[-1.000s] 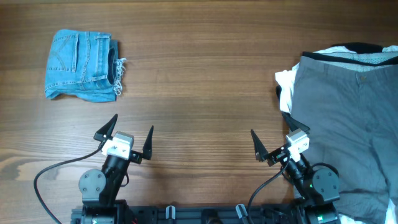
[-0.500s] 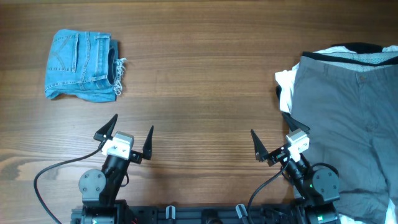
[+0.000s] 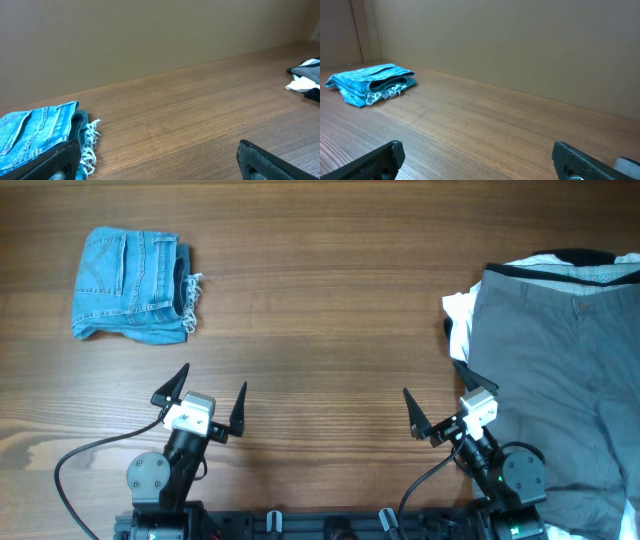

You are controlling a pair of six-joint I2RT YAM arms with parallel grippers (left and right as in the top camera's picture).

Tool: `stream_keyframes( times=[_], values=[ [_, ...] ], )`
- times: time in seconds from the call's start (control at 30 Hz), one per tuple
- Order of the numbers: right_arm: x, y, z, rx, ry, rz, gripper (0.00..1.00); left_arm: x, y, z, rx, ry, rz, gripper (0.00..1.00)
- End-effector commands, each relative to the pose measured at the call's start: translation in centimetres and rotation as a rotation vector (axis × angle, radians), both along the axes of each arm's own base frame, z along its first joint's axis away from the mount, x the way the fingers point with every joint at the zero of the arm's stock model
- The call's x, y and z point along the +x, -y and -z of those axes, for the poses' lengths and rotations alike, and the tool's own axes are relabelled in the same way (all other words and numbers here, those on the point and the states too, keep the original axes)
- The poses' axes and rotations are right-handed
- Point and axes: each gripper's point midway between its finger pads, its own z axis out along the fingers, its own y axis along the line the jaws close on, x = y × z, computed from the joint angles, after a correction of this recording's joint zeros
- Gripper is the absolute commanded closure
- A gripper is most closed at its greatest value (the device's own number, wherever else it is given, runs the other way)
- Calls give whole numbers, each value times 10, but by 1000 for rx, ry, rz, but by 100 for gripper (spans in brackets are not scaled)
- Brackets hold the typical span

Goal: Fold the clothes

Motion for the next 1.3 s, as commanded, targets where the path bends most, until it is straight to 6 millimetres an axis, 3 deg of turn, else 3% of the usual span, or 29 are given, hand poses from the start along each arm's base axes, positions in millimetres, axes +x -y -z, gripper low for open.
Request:
stream_keyframes(
  times=[0.0, 1.27],
  values=[
    [-1, -1, -1, -11, 13, -8, 0, 0, -2, 1, -5, -2, -11, 0],
    [0, 1, 0, 2, 0, 3, 0, 0, 0, 1, -6, -2, 1, 0]
  ],
)
